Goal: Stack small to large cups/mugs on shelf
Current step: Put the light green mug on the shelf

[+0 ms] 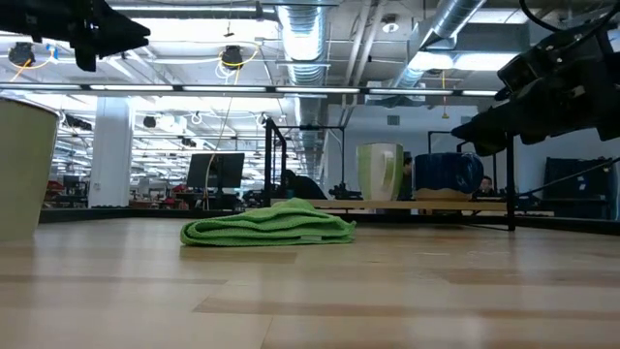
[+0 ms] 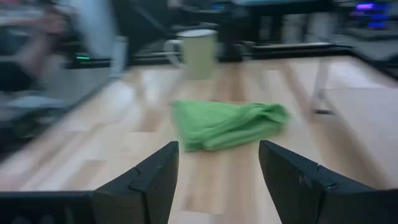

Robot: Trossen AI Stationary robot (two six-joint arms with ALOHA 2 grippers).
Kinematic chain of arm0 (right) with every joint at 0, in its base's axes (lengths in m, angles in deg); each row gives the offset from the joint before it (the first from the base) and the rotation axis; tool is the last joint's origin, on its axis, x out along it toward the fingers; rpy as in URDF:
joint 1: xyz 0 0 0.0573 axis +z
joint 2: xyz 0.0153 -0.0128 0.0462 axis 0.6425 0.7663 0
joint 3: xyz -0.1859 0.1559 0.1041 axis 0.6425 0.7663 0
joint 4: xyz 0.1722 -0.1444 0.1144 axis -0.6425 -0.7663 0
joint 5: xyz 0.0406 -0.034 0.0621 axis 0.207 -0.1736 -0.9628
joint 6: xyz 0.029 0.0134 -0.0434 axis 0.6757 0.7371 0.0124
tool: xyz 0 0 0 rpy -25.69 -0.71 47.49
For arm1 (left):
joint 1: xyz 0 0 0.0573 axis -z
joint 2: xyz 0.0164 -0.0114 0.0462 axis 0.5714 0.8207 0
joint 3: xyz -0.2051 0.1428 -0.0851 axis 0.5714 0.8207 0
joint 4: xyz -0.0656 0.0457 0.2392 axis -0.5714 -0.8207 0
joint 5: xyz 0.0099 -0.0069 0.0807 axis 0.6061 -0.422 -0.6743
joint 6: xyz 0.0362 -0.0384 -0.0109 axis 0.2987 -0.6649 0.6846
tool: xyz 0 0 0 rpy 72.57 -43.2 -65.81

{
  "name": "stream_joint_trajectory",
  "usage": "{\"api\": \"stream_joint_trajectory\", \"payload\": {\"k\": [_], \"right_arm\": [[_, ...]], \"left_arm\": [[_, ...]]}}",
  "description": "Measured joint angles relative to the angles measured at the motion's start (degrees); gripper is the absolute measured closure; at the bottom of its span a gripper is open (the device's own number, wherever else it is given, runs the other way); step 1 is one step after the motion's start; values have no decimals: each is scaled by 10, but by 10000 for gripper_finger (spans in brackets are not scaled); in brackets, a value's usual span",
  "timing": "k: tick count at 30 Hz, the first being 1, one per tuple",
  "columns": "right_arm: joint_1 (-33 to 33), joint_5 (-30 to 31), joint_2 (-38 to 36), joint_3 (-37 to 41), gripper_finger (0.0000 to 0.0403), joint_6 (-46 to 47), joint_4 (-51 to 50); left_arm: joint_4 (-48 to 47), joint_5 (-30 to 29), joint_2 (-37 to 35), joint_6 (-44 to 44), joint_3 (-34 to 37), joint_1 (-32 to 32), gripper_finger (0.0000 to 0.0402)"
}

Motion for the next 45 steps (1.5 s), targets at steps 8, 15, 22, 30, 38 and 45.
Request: {"api": "stream_joint_trajectory", "payload": {"k": [8,15,22,30,38,45], "right_arm": [[-116,-122,-50,0,157,0,-46],[-136,-122,-139,0,157,20,-82],[-92,-64,-240,-1,157,20,-171],[-42,44,-342,-1,157,21,-261],[-6,143,-403,-6,157,20,-294],[15,152,-403,-6,157,20,-295]], "left_arm": [[-15,-19,0,6,0,4,287],[-16,-38,0,8,0,4,287],[-18,-46,0,9,0,4,287],[-24,-50,0,7,0,4,287],[-25,-50,0,4,0,4,287],[-23,-48,13,4,-1,4,287]]}}
